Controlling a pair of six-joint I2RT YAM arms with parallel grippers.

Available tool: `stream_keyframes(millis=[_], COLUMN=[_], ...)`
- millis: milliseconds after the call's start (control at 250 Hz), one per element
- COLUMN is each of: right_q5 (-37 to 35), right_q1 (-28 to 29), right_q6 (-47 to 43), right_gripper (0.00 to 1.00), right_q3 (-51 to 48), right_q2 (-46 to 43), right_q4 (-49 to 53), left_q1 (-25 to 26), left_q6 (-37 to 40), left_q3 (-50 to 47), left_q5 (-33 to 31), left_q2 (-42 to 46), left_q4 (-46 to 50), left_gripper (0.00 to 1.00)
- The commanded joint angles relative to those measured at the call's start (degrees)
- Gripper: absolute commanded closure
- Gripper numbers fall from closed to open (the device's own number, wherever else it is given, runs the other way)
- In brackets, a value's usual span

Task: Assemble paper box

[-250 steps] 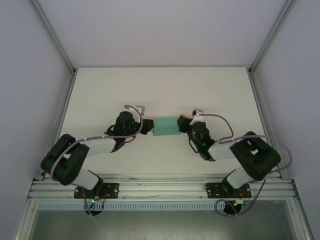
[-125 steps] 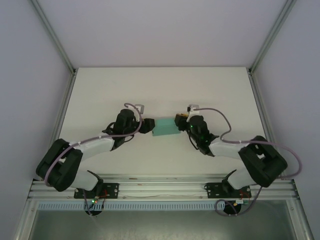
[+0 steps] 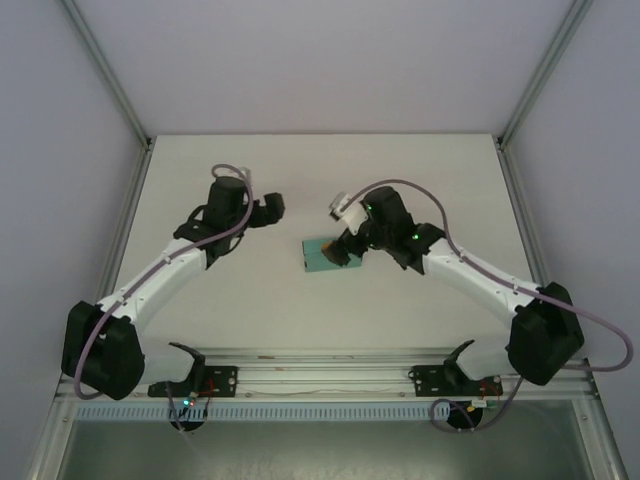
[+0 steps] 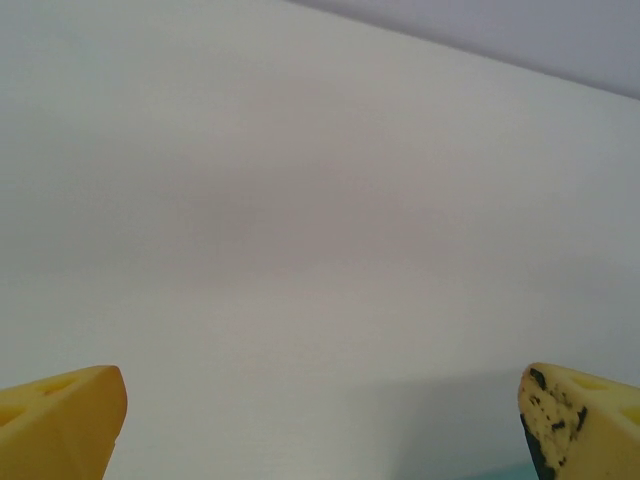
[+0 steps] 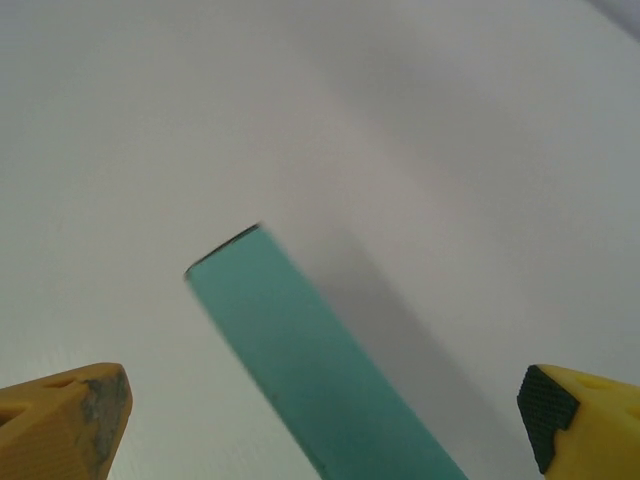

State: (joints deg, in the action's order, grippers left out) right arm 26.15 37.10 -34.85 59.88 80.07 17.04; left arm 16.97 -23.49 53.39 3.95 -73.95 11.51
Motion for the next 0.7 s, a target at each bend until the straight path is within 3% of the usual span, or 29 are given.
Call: stream_keyframes(millis=[0, 144, 396, 536, 588, 668, 696], right_q5=[4.48, -0.88, -3.9, -11.95, -15.01, -17.7, -19.35], right_q1=[0.2, 0.22, 0.65, 2.07, 2.8, 2.98, 3.09], right_q6=[-25.0, -29.44, -34.64, -33.05, -31.07, -28.61, -28.19], right_gripper=[0.0, 0.0, 0.03, 0.19, 0.3, 0.35, 0.42], right_q3=[6.44, 15.59, 24.75, 26.44, 26.09, 23.58, 22.0], right_q2=[6.14, 15.63, 26.65, 30.29, 30.58, 29.7, 29.09], right_q4=[17.3, 22.7, 29.99, 29.0, 25.94, 18.82, 15.24], left_q1=[-2.79, -6.21, -8.44, -8.89, -8.89, -8.89, -8.91], left_q6=[1.13, 0.27, -0.26, -0.13, -0.06, 0.36, 0.27], left_q3=[-3.33, -6.46, -10.41, -10.52, -10.31, -10.21, -10.09], left_q5=[-5.26, -5.84, -9.97, -10.14, -10.69, -11.98, -12.77], left_q2=[2.85, 5.32, 8.54, 8.92, 9.08, 9.3, 9.34], left_q4=[5.0, 6.06, 6.11, 6.24, 6.34, 6.49, 6.55], left_gripper=[0.0, 0.0, 0.0, 0.0, 0.0, 0.0, 0.0])
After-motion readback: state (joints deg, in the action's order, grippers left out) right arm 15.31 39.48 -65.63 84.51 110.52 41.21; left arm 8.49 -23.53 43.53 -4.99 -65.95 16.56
